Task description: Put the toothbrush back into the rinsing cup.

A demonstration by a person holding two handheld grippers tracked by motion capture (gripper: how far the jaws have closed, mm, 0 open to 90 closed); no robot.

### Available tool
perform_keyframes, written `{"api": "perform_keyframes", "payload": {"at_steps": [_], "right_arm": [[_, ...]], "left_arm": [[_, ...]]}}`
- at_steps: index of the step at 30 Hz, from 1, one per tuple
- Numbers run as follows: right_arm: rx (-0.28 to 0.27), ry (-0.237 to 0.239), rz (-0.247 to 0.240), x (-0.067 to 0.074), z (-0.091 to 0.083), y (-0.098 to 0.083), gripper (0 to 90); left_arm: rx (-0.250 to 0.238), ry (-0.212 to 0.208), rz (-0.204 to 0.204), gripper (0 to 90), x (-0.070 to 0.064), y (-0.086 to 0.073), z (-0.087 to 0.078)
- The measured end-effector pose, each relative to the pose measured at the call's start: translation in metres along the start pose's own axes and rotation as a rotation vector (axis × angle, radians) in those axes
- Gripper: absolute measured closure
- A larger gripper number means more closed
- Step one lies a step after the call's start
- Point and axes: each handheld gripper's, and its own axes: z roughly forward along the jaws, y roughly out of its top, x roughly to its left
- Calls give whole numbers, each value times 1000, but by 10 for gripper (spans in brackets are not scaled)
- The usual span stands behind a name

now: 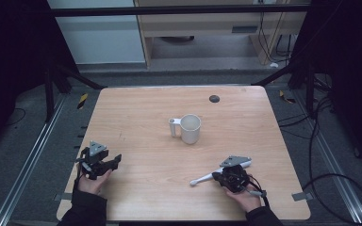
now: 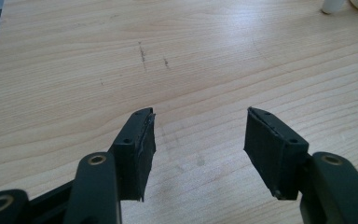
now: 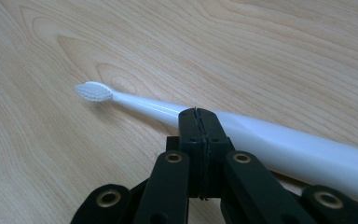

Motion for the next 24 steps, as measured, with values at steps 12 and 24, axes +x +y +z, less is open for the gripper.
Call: {"api": "perform_keyframes", "payload": {"at_steps": [12, 24], "right_arm": [[11, -4, -2, -1, 4, 2, 900], [9, -13, 5, -2, 7, 4, 900]], "left_arm": [[0, 2, 1, 419, 0, 0, 0], [-3, 5, -4, 419, 1, 0, 0]]}}
